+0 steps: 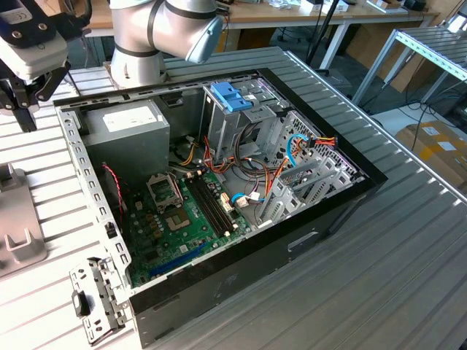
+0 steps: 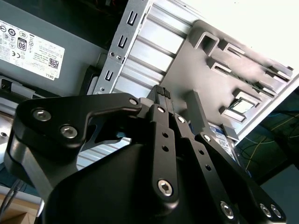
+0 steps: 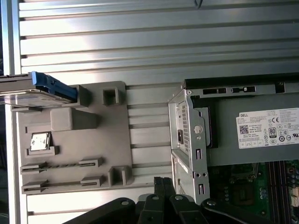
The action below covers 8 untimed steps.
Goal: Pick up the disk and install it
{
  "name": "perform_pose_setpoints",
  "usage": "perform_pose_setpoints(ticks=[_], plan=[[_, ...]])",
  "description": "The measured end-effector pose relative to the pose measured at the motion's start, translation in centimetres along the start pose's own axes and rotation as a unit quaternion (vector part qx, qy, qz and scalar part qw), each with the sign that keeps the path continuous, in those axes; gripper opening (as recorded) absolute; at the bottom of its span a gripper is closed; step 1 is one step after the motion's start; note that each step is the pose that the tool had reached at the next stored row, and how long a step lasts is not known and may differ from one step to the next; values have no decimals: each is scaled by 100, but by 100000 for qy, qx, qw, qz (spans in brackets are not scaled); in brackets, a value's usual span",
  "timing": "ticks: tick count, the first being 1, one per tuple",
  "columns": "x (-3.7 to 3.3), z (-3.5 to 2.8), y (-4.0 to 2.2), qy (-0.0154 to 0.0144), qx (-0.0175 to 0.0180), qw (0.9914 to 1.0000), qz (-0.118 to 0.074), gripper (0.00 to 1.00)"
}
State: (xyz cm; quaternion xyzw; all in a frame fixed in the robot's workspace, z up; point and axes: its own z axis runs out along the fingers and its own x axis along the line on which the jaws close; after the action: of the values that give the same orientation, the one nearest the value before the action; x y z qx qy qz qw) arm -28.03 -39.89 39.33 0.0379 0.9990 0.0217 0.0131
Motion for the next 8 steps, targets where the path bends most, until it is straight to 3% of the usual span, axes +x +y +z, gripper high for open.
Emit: perform_pose_setpoints(ticks=[8], plan=[[43,-1,-3,2,3,100000,1,11]])
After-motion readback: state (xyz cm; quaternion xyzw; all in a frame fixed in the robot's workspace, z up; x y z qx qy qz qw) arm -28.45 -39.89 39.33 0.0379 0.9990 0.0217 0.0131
